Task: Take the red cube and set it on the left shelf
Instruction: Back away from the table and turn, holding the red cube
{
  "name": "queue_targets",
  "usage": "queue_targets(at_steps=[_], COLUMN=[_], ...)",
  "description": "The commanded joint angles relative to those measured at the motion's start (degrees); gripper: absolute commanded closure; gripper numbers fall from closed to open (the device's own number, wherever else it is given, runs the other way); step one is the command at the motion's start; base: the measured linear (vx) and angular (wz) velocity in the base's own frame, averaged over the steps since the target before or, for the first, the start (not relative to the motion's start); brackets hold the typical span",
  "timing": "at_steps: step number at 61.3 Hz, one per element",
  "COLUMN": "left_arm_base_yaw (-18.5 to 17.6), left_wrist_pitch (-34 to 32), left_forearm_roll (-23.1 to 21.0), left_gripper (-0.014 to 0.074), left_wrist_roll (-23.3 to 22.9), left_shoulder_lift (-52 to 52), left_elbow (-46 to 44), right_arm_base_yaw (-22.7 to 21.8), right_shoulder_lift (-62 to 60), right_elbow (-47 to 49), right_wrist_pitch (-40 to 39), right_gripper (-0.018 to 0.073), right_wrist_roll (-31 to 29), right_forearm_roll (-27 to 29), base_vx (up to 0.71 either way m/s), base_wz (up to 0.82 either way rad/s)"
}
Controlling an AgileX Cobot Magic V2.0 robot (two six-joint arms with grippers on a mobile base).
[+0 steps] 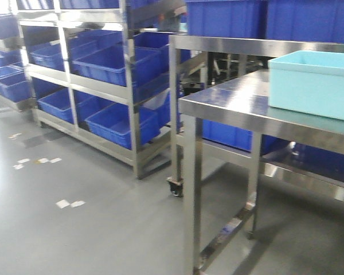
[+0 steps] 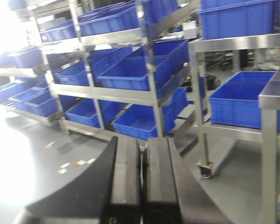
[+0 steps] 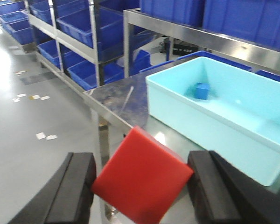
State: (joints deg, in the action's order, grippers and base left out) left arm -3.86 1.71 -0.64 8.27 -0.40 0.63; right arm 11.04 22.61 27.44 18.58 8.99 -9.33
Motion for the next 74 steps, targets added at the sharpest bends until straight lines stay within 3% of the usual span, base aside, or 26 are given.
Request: queue_targets(at_steps=[1, 74], left_arm_base_yaw=[-0.07, -0.07], left_wrist_pitch=[-5.19, -5.19], left_forearm_roll=[-0.27, -0.27], left_gripper=[0.0491, 0.0491], left_wrist_roll=[0.03, 0.03], left_shoulder_lift=[0.47, 0.47], left_elbow=[1.26, 1.26], right_arm_base_yaw=[-0.30, -0.30], right_shoulder_lift=[0.17, 0.17], right_elbow=[1.81, 1.81], right_wrist_pitch=[-4.87, -4.87], right_gripper=[0.0510, 0.0510], right_wrist_roll=[-0.09, -0.09], right_forearm_roll=[-0.27, -0.27], base_vx=[-0.13, -0.08], base_wz=[0.46, 0.33])
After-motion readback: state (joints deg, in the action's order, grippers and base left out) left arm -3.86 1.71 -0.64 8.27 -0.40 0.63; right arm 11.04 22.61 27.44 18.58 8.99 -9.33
